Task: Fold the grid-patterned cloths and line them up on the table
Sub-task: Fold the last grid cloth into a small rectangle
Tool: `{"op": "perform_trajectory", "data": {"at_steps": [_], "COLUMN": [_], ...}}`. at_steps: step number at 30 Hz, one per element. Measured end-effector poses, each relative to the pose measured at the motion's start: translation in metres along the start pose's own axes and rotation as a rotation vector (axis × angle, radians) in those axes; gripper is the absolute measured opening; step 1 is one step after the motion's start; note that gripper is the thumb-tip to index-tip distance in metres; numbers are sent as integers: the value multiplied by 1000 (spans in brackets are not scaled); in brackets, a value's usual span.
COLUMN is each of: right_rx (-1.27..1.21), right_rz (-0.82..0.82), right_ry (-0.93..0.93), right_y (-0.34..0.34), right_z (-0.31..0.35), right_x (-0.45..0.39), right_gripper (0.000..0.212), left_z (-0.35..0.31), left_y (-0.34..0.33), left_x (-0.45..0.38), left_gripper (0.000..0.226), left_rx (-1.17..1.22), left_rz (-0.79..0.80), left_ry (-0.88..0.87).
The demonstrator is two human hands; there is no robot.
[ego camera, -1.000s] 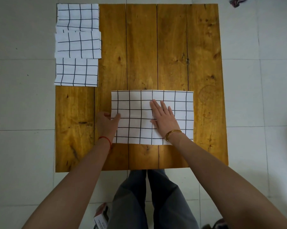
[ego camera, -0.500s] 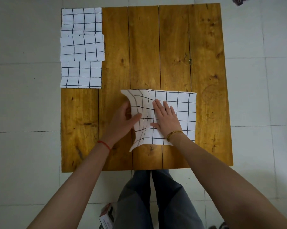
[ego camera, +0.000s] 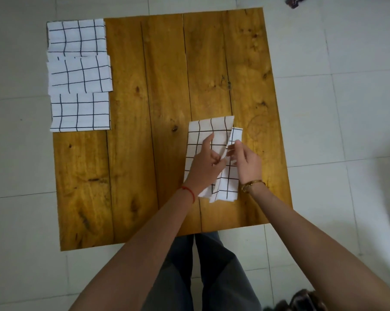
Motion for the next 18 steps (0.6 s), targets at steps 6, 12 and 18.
{"op": "perform_trajectory", "data": {"at_steps": [6,12,18], "right_rx": [226,380,426], "right_rz": [-16,27,55], "right_ry": [-57,-153,-60], "right_y": [5,-6,-11], "right_z": [-9,-27,-16], "right_x": [-16,-35,-50], "right_gripper": [46,20,19], "left_z": [19,20,48], "left_y": [-20,15,34], "left_x": [-6,-7,-7], "left_gripper": [84,55,70], "left_rx": [3,-426,-904], "left_rz": [57,-98,37], "left_ry": [85,-116,-58]}}
Point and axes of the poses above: each hand's wrist, its own x-axis away from the middle knuckle, its own y-axis out of the back of the hand, z = x × y, the point moved 7 cm from there along -x, towards the middle knuckle, and after that the axes turned 10 degrees about x, right-handed, at the moved point
